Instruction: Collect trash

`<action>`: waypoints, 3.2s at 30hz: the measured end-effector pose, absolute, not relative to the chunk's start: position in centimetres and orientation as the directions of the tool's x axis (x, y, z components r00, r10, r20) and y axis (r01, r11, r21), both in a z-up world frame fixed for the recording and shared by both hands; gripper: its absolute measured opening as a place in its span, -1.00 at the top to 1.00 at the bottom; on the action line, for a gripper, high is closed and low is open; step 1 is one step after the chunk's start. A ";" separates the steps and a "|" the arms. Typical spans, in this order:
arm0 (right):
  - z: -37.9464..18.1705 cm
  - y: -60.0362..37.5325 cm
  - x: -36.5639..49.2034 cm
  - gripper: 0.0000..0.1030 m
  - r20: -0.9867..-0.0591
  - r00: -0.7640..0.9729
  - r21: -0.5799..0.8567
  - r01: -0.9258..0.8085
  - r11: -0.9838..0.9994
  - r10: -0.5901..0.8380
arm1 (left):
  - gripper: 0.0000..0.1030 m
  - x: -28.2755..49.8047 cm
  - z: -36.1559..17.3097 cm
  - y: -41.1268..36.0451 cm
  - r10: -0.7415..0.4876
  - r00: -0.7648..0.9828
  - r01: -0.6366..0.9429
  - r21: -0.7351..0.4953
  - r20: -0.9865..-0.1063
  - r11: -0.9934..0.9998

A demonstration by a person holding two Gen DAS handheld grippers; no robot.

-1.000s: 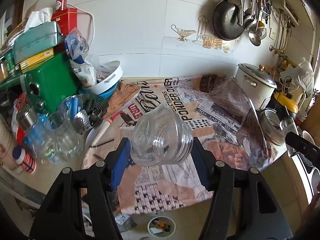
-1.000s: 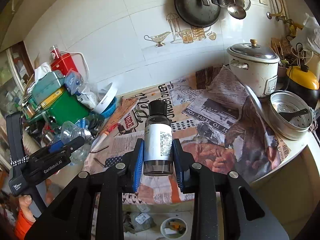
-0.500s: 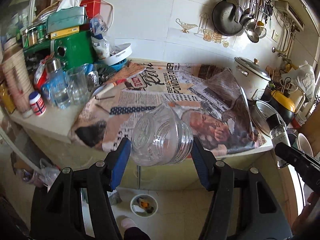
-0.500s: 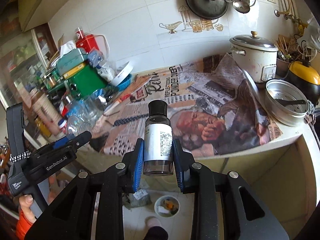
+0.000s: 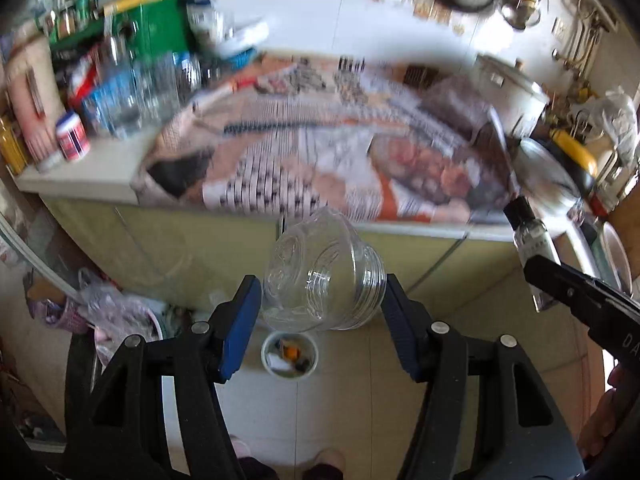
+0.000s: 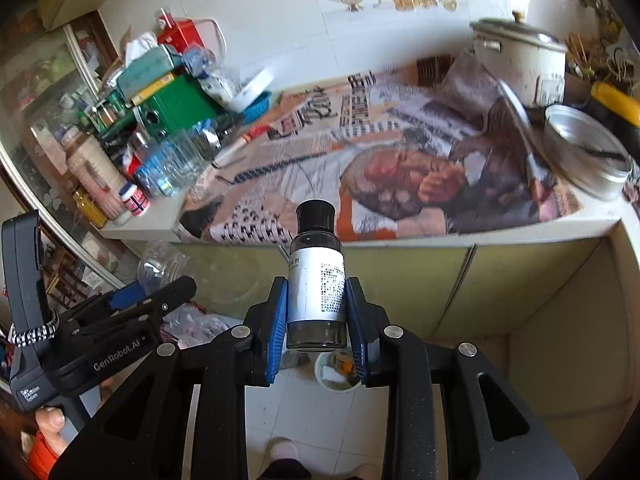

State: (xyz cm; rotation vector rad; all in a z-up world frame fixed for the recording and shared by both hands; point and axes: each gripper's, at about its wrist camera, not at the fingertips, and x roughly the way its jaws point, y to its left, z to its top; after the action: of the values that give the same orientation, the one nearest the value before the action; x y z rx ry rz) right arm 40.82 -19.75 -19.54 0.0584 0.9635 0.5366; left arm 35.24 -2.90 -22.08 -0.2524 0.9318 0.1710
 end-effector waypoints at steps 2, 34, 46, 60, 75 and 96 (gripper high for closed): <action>-21.9 -19.2 41.0 0.50 -0.784 0.433 0.287 -0.383 0.878 0.445 | -0.17 35.5 -24.6 -2.2 0.027 0.557 -0.244 -0.132 -0.830 0.961; -57.2 -11.8 43.6 0.27 -0.917 0.160 0.313 -0.282 0.907 0.366 | 0.18 38.8 -60.7 4.5 -0.108 0.344 -0.155 -0.170 -0.933 0.973; -45.7 -14.6 43.3 0.17 -0.918 0.260 0.217 -0.301 0.929 0.299 | 0.09 37.5 -49.9 2.2 -0.054 0.370 -0.150 -0.117 -0.927 0.982; -12.9 -21.9 36.3 0.17 -0.700 0.612 0.132 -0.397 0.908 0.369 | -0.29 28.1 -17.3 -4.5 0.023 0.704 -0.147 -0.114 -0.710 0.983; 0.3 -18.6 19.0 -0.26 -0.392 0.783 0.144 -0.466 0.873 0.483 | -0.86 8.9 1.2 -5.7 0.014 0.924 -0.031 -0.038 -0.383 0.999; 0.6 -16.5 9.9 -1.00 -0.351 0.834 0.082 -0.425 0.901 0.425 | -0.99 -0.6 2.2 -3.0 -0.018 0.936 -0.008 -0.074 -0.351 0.997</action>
State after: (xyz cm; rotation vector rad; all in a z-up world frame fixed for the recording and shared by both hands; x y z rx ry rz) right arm 9.93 -16.49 0.59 0.0004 0.3718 0.4503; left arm -0.55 -3.00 2.20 -0.0744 0.3589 -0.0052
